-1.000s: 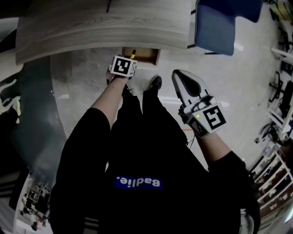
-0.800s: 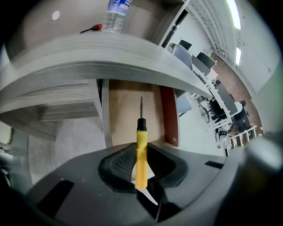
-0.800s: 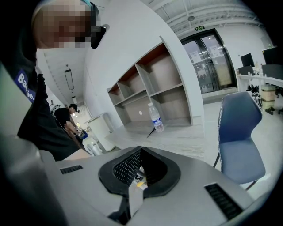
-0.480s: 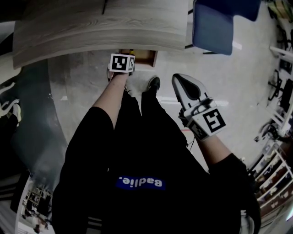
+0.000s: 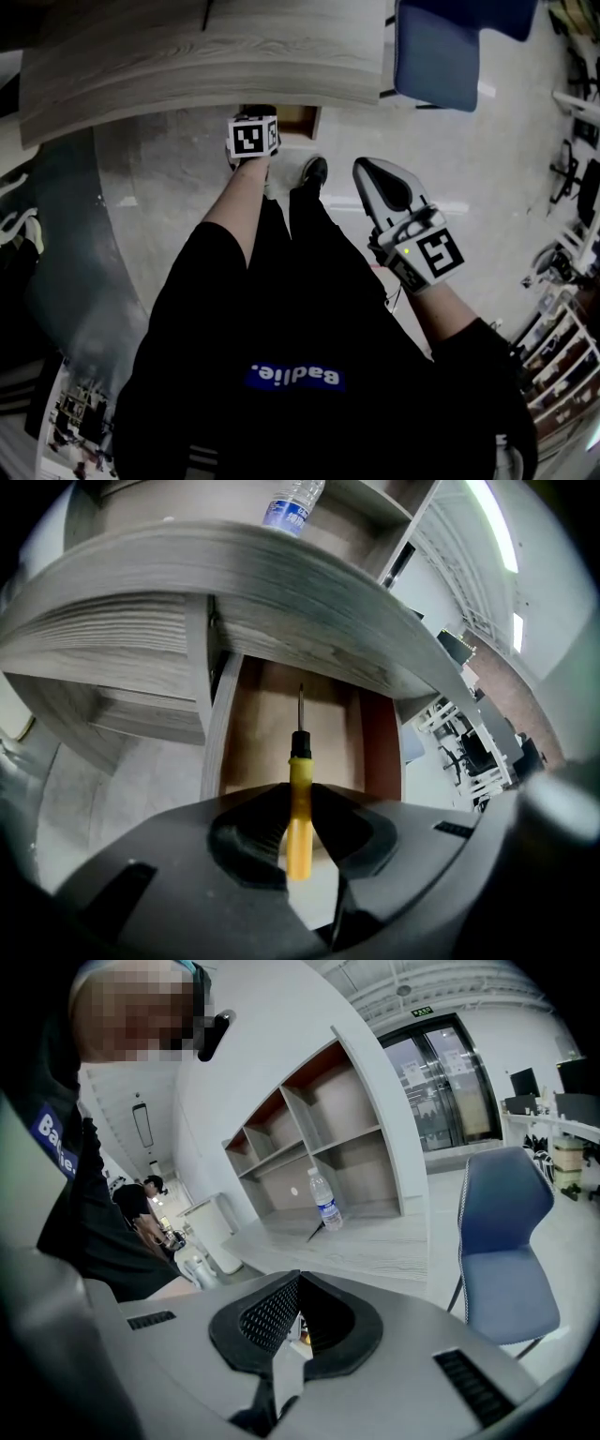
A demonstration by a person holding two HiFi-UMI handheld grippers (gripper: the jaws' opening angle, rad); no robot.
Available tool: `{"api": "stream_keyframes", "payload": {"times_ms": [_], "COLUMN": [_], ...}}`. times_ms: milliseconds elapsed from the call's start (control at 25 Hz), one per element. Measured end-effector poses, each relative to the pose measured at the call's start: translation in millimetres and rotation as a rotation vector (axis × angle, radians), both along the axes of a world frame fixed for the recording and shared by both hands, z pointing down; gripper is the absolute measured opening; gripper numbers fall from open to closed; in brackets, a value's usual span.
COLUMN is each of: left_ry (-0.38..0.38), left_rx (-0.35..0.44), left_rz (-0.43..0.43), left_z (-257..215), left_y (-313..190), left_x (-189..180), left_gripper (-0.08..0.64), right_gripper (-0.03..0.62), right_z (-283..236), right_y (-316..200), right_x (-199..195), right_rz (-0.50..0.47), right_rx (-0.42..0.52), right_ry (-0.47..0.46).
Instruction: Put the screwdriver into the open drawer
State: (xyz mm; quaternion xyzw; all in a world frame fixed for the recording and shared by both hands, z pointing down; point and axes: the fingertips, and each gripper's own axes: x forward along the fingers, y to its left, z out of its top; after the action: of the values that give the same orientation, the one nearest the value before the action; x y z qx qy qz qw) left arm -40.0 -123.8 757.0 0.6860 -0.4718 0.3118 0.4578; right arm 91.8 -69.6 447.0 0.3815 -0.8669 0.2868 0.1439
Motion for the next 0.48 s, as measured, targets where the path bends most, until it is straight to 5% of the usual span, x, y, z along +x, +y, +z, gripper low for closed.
{"api": "stream_keyframes", "payload": {"times_ms": [480], "left_ry": [-0.09], "left_rx": [0.023], "left_rz": [-0.03], "left_z": [11], "left_y": [-11], "left_x": [0], "left_gripper": [0.074], "right_gripper": [0.029], "right_z": [3], "right_y": [5], "right_x": [4], "right_rz": [0.018], "right_rx": [-0.015], "right_ry": [0.018]}}
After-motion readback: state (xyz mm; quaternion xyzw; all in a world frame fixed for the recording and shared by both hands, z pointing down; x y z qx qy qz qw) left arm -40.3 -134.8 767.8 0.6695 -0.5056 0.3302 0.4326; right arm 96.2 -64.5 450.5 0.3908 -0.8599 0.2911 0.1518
